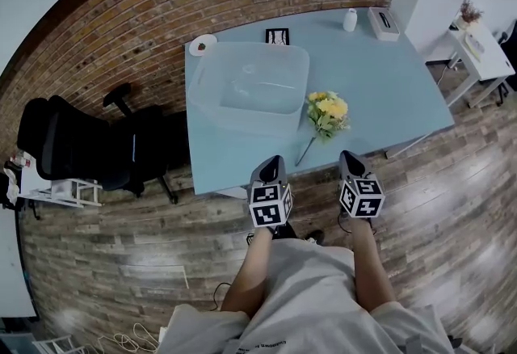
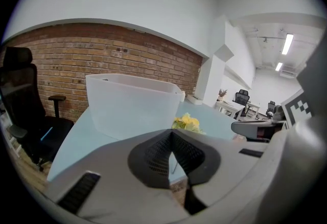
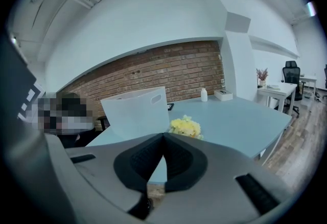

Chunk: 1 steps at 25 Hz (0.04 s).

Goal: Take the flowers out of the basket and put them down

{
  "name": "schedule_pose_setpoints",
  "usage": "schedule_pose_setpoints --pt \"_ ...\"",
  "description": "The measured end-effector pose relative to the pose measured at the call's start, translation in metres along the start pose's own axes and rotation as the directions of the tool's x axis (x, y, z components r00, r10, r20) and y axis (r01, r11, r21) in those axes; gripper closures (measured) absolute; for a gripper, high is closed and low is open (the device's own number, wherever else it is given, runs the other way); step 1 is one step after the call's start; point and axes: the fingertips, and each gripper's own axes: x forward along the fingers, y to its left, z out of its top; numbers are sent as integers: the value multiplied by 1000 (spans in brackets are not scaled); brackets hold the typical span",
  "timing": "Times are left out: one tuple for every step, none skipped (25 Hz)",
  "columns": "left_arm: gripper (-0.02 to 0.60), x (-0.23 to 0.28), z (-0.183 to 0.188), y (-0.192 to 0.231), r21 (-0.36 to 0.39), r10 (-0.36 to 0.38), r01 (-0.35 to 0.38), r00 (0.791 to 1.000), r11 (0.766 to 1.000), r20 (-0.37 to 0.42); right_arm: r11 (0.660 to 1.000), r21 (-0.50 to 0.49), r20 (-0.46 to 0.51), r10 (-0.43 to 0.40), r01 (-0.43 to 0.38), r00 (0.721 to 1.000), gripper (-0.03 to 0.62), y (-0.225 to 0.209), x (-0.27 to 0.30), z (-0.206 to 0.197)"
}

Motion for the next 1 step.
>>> schedule_pose_setpoints --pt "563 0 -1 1 -6 2 -2 1000 1000 -1 1000 -5 -4 5 -5 1000 602 1 1 0"
